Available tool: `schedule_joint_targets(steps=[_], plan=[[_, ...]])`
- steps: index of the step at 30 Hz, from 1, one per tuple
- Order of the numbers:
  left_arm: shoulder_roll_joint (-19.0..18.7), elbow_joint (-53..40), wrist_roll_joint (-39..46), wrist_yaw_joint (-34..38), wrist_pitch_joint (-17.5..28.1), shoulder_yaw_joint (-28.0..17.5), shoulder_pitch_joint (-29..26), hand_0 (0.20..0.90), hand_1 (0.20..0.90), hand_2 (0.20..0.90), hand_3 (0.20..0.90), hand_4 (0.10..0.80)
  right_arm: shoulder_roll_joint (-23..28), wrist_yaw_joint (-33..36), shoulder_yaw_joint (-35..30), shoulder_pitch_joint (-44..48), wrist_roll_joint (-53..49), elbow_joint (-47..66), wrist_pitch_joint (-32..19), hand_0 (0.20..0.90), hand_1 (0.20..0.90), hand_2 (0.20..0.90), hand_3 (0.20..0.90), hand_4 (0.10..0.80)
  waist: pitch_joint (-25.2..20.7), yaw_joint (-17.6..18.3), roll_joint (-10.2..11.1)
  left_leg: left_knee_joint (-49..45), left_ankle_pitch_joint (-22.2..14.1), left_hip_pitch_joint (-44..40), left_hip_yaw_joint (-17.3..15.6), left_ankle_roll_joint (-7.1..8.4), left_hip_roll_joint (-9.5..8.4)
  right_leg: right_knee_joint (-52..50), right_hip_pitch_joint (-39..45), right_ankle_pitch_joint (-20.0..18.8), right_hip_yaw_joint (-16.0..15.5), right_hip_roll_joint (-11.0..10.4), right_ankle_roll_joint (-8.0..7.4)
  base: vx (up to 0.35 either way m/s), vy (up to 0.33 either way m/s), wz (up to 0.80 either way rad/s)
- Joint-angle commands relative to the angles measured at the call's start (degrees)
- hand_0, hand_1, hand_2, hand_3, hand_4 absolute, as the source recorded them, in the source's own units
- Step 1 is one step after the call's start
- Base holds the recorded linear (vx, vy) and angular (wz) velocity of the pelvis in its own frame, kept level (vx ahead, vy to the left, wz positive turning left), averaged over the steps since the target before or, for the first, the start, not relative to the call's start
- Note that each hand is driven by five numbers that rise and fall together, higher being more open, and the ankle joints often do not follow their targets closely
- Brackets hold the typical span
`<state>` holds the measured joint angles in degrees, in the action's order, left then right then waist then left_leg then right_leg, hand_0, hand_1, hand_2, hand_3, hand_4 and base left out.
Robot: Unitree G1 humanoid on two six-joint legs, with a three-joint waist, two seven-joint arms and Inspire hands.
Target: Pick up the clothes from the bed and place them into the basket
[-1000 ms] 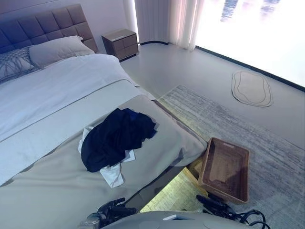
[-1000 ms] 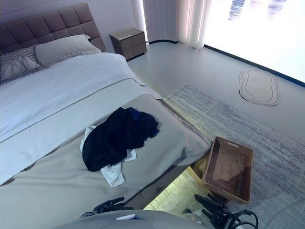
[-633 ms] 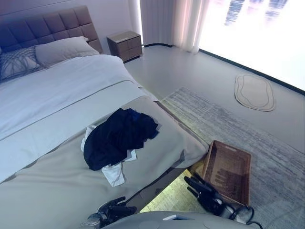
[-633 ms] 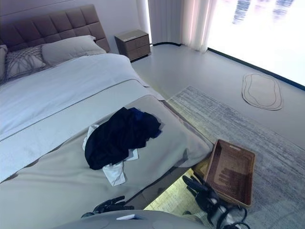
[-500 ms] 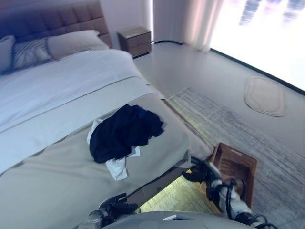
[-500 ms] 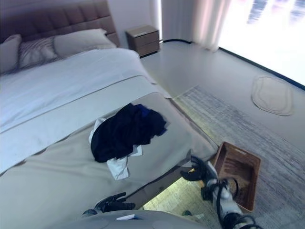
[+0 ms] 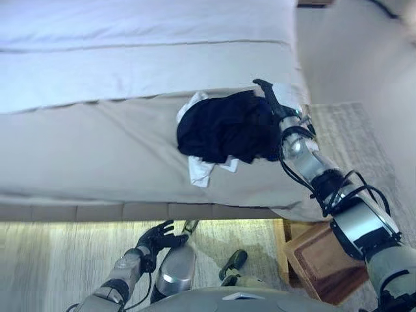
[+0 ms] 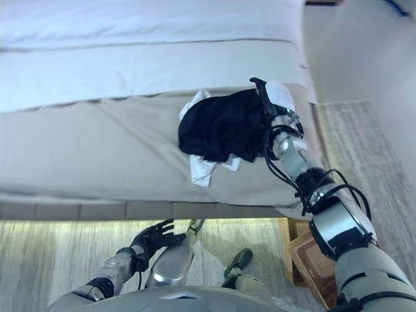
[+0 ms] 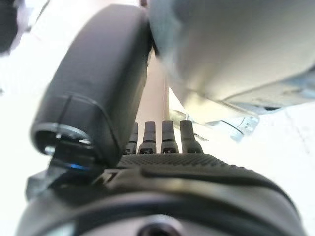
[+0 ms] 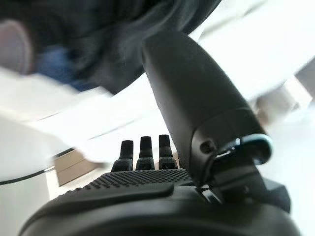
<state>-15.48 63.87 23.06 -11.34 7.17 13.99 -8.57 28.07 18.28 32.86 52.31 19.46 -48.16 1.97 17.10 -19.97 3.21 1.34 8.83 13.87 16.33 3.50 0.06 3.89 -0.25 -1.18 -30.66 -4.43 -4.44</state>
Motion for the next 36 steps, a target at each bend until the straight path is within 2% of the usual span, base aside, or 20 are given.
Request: schedule_joint_targets(steps=[1, 7, 9, 15, 16, 17, 19, 21, 24, 26, 32, 36], plan=[[-5.90, 3.02, 1.54, -0.35, 0.98, 2.55, 3.72, 0.900, 0.900, 0.900, 0.900, 0.800, -0.03, 5.54, 2.00, 6.96, 2.33, 1.61, 0.14, 0.900, 0.900, 0.900, 0.900, 0.800, 2.55, -3.73, 2.10, -1.85, -8.74, -1.40, -6.74, -5.01, -3.07, -13.04, -3.54, 5.56, 4.76, -3.82, 0.98, 0.003, 0.024, 0.69], [-5.98, 2.76, 4.25, -2.21, 3.65, 1.96, 3.35, 0.900, 0.900, 0.900, 0.900, 0.800, -0.48, 7.46, 2.61, 11.87, 2.71, -1.91, 3.57, 0.900, 0.900, 0.900, 0.900, 0.800, 4.79, -6.83, 1.99, -0.63, -7.25, 1.61, -4.80, -4.32, -2.96, -14.76, -5.17, 6.06, 1.42, -4.77, 0.74, 0.011, 0.017, 0.43], [-5.88, 2.36, 5.26, -3.04, 4.26, 2.18, 2.90, 0.900, 0.900, 0.900, 0.900, 0.800, -0.54, 1.72, 3.76, 14.33, 2.62, -6.48, 9.25, 0.900, 0.900, 0.900, 0.900, 0.800, 5.72, -8.17, 1.70, -0.54, -6.73, 3.04, -3.91, -3.91, -3.00, -15.30, -5.98, 7.08, -0.04, -5.14, 0.94, 0.002, 0.036, 0.33], [-6.97, 1.90, 5.67, -3.66, 4.76, 2.21, 2.73, 0.900, 0.900, 0.900, 0.900, 0.800, -0.60, -11.13, 6.72, 18.40, 4.20, -18.05, 15.41, 0.900, 0.900, 0.900, 0.900, 0.800, 7.51, -10.47, 2.11, -1.34, -6.51, 4.66, -3.09, -3.54, -2.63, -16.06, -6.82, 7.61, -2.00, -5.30, 0.95, 0.015, -0.006, 0.20], [-7.29, 1.55, 6.06, -3.71, 4.60, 1.96, 2.76, 0.900, 0.900, 0.900, 0.900, 0.800, -0.35, -10.68, 7.36, 19.04, 3.83, -18.68, 15.09, 0.804, 0.804, 0.804, 0.787, 0.687, 7.93, -10.76, 2.19, -1.01, -6.44, 4.53, -3.02, -3.48, -2.38, -15.92, -6.62, 7.55, -2.29, -5.10, 0.81, 0.026, -0.070, 0.20], [-7.53, 1.20, 6.34, -3.57, 4.21, 1.82, 2.73, 0.900, 0.900, 0.900, 0.900, 0.800, -0.03, -8.76, 7.76, 19.90, 2.42, -18.35, 15.05, 0.300, 0.300, 0.300, 0.200, 0.100, 8.02, -10.83, 2.41, -0.59, -6.33, 4.28, -2.94, -3.41, -2.21, -15.62, -6.43, 7.38, -2.26, -4.90, 0.66, 0.020, -0.069, 0.13], [-7.76, 0.75, 6.37, -3.36, 4.04, 1.61, 3.00, 0.900, 0.900, 0.900, 0.900, 0.800, 0.37, -2.76, 7.68, 20.79, -1.09, -17.07, 12.97, 0.300, 0.300, 0.300, 0.200, 0.100, 8.10, -10.78, 2.65, -0.06, -6.28, 3.77, -2.99, -3.29, -1.90, -15.30, -6.02, 7.18, -2.19, -4.66, 0.47, 0.016, -0.040, 0.02], [-7.65, 0.46, 6.32, -2.76, 4.07, 1.18, 3.62, 0.900, 0.900, 0.900, 0.900, 0.800, 1.40, 8.11, 5.61, 21.58, -6.65, -11.64, 9.59, 0.300, 0.300, 0.300, 0.200, 0.100, 7.91, -10.06, 3.00, 0.35, -6.44, 2.93, -3.34, -3.22, -1.54, -15.45, -5.84, 6.87, -1.66, -4.57, 0.29, 0.000, 0.000, 0.00], [-7.00, 0.57, 5.35, -1.56, 4.62, -0.60, 5.10, 0.900, 0.900, 0.900, 0.900, 0.800, 3.60, 19.30, 0.94, 20.82, -8.38, 1.61, 6.13, 0.300, 0.300, 0.300, 0.200, 0.100, 7.35, -8.10, 3.97, 0.62, -7.24, 1.05, -4.13, -3.26, -1.04, -15.55, -5.43, 6.67, 0.05, -4.25, 0.12, 0.003, 0.001, -0.06], [-6.62, 0.93, 5.08, -1.49, 4.76, -2.30, 6.19, 0.900, 0.900, 0.900, 0.900, 0.800, 5.77, 22.50, -3.77, 19.28, -5.61, 12.01, 5.44, 0.300, 0.300, 0.300, 0.200, 0.100, 6.43, -6.67, 4.48, 0.83, -7.91, -0.56, -4.77, -3.39, -0.92, -15.30, -4.84, 6.82, 1.84, -3.94, -0.02, 0.015, 0.021, -0.21], [-5.11, 1.07, 3.27, -1.68, 4.49, -4.99, 9.13, 0.900, 0.900, 0.900, 0.900, 0.800, 10.05, 28.05, -12.61, 14.79, 0.68, 33.21, 5.06, 0.300, 0.300, 0.300, 0.200, 0.100, 1.93, -3.52, 4.51, 2.28, -8.93, -5.61, -6.13, -3.88, -0.90, -12.78, -1.64, 7.45, 5.21, -2.85, -0.13, 0.071, 0.038, -0.24], [-4.05, 0.90, -0.05, -0.76, 3.19, -5.90, 11.09, 0.900, 0.900, 0.900, 0.900, 0.800, 12.60, 31.13, -17.11, 10.40, 1.22, 42.72, 5.73, 0.300, 0.300, 0.300, 0.200, 0.100, -2.32, -1.84, 4.63, 2.78, -8.49, -8.07, -7.08, -4.33, -1.43, -9.23, 1.18, 6.15, 5.76, -1.68, -0.25, 0.039, -0.001, -0.27]])
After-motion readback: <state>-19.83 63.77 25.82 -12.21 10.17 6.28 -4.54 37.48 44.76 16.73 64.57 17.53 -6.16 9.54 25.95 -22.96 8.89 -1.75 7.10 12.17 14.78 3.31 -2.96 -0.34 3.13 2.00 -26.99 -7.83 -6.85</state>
